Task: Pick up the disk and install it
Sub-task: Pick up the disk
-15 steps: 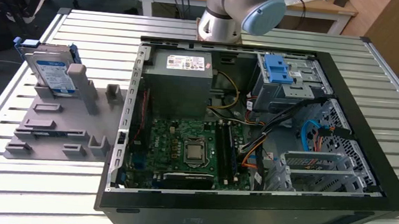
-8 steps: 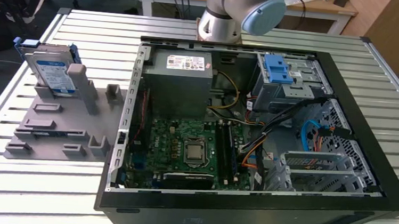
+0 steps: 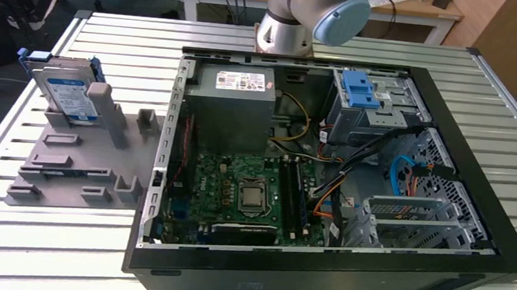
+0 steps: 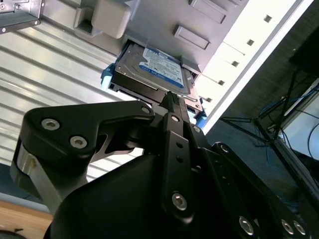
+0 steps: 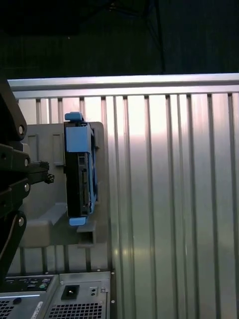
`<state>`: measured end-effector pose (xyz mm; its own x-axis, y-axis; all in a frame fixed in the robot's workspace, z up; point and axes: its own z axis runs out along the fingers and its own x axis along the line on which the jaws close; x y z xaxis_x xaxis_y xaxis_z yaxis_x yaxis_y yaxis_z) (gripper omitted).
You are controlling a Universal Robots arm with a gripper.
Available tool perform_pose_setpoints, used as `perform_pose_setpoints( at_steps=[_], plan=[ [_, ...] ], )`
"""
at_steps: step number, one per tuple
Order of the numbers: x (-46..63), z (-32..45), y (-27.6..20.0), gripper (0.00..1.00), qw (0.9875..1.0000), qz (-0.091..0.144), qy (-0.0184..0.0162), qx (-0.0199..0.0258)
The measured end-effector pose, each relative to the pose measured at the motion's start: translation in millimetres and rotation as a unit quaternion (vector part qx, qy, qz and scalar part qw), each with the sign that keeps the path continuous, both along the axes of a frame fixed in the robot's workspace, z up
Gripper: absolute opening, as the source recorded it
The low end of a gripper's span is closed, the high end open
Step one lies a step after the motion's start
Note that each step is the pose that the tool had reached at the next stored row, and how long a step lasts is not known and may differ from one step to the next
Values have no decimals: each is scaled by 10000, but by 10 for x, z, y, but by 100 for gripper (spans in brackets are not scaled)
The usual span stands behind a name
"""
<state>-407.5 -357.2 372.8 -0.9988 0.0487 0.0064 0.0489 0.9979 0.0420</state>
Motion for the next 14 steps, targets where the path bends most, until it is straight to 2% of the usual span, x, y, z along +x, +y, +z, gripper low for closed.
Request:
perform_pose_setpoints(
  at_steps=[4, 7, 11, 14],
  plan=[
    [1, 0, 0, 11, 9994, 349, 0, 0],
    [1, 0, 0, 11, 9980, 627, 0, 0],
    [1, -2, 0, 11, 9951, 985, 0, 0],
    [1, -2, 0, 11, 9920, 1261, 0, 0]
  ],
)
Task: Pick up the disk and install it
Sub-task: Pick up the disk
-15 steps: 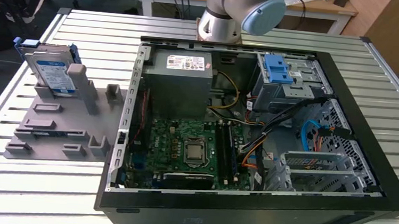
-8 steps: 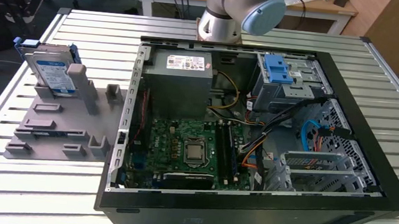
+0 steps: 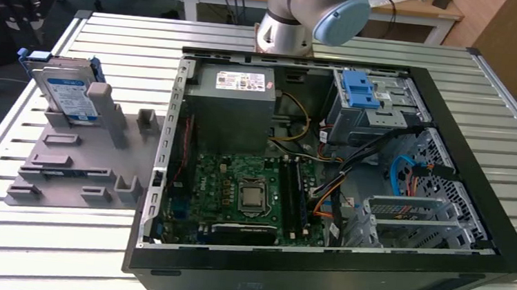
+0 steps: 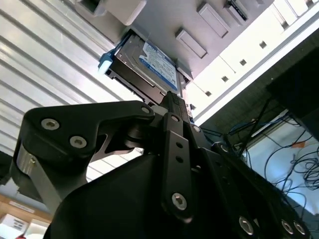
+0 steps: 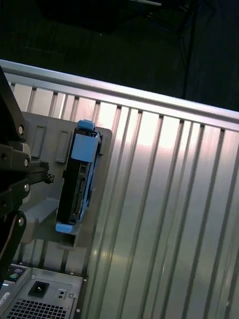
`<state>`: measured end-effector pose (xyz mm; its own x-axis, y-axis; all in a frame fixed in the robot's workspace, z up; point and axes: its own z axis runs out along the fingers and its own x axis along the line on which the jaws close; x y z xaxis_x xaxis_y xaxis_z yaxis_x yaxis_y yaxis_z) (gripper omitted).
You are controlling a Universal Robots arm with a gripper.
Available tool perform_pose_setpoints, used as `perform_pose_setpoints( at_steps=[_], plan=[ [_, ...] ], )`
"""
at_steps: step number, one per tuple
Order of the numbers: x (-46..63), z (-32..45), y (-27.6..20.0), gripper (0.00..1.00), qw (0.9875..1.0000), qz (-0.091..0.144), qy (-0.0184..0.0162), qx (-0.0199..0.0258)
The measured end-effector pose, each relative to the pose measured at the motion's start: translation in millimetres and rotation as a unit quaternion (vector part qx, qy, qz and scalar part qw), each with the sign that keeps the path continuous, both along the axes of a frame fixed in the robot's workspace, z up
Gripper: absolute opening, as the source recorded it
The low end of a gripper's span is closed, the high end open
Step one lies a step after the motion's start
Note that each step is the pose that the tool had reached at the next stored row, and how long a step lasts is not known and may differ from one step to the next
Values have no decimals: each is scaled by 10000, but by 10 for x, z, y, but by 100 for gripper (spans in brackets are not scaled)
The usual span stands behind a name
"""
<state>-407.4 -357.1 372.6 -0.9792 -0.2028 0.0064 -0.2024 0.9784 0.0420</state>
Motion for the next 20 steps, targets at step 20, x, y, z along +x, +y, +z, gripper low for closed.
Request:
perform_pose_setpoints(
  at_steps=[20],
  plan=[
    [0, -12, 0, 11, 9866, 1629, 0, 0]
  ],
)
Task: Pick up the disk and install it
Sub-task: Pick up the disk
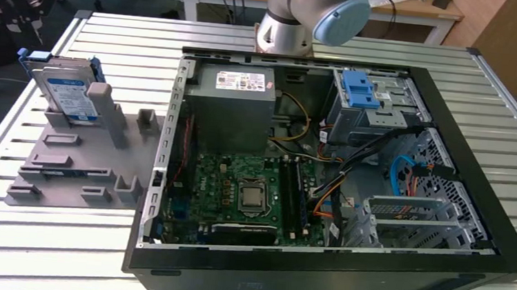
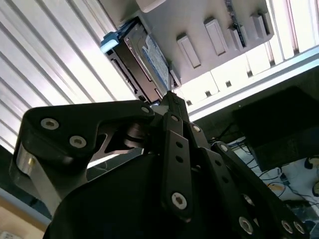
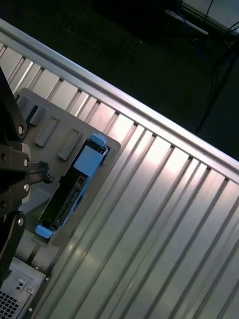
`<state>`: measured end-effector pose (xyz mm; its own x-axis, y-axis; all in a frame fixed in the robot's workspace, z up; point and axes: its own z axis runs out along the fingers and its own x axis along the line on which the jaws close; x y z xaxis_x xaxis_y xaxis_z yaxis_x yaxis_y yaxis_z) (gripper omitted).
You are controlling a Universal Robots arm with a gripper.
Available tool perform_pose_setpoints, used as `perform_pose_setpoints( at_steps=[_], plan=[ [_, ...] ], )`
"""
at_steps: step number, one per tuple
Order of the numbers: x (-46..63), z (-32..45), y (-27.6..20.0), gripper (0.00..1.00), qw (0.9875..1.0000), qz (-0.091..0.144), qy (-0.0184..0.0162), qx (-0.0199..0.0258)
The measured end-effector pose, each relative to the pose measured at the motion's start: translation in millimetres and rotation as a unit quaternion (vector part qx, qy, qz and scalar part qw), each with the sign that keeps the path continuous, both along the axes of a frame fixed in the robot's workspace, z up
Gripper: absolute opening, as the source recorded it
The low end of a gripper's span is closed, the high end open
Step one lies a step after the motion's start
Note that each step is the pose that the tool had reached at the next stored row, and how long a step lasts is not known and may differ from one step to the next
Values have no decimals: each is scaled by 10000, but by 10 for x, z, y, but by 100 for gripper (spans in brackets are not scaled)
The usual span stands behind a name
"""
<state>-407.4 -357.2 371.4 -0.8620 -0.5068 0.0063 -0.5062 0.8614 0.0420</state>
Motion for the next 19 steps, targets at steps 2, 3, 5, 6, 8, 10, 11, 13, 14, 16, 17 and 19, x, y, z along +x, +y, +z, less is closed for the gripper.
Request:
perform_pose_setpoints(
  at_steps=[2, 3, 5, 6, 8, 10, 11, 13, 14, 16, 17, 19],
  plan=[
    [0, -1, 0, 11, 9998, 180, 0, 0],
    [0, -2, 0, 11, 9996, 269, 0, 0],
    [0, -3, 0, 11, 9990, 457, 0, 0],
    [0, -4, 0, 11, 9985, 547, -1, 0],
    [0, -5, 0, 11, 9974, 727, 0, 0],
    [0, -6, 0, 11, 9959, 906, 0, 0],
    [0, -6, 0, 11, 9950, 1001, -1, 0],
    [0, -7, 0, 11, 9930, 1180, -1, 0],
    [0, -8, 0, 11, 9919, 1269, -1, 0],
    [0, -9, 0, 11, 9895, 1447, -1, 0],
    [0, -10, 0, 11, 9881, 1536, -1, 0],
    [0, -11, 0, 11, 9851, 1721, 0, 0]
  ],
)
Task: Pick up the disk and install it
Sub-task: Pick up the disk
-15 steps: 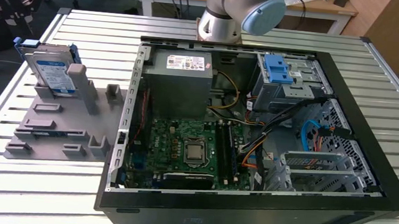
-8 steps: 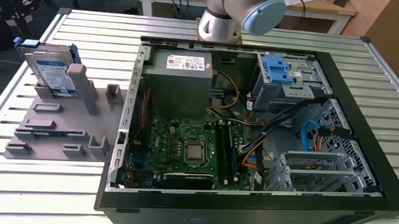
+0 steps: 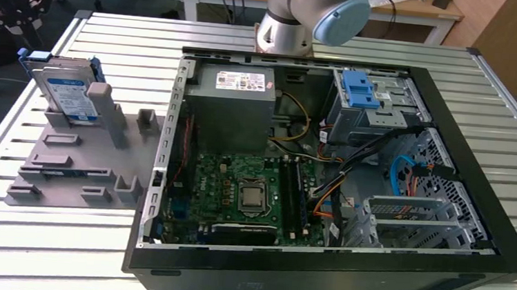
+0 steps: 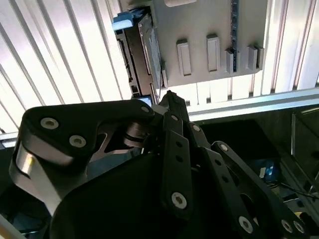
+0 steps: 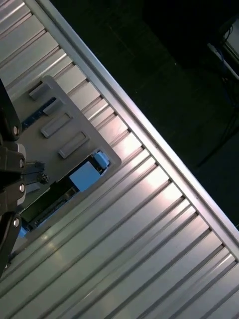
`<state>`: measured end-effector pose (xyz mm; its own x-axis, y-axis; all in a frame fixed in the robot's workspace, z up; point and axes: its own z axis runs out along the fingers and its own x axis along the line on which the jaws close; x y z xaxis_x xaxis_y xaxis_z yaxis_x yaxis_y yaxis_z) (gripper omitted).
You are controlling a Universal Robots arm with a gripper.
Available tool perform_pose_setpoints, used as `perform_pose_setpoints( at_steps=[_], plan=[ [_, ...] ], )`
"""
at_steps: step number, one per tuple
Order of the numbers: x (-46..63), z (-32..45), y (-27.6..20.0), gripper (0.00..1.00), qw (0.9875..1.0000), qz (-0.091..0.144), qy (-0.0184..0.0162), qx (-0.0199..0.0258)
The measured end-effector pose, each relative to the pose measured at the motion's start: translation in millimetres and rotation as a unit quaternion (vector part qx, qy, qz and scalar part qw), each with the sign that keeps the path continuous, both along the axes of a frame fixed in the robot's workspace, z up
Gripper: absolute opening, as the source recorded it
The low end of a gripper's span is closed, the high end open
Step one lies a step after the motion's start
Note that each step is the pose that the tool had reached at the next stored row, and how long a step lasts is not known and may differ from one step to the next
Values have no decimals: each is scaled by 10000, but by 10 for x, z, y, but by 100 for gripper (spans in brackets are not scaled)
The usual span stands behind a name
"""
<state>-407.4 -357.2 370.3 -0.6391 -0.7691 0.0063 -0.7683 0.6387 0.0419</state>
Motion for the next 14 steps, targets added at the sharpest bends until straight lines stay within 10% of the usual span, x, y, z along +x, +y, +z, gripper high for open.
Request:
perform_pose_setpoints(
  at_steps=[10, 14],
  plan=[
    [0, -8, 0, 11, 9959, 900, -3, 0],
    [0, -14, 0, 11, 9939, 1106, -56, -4]
  ],
)
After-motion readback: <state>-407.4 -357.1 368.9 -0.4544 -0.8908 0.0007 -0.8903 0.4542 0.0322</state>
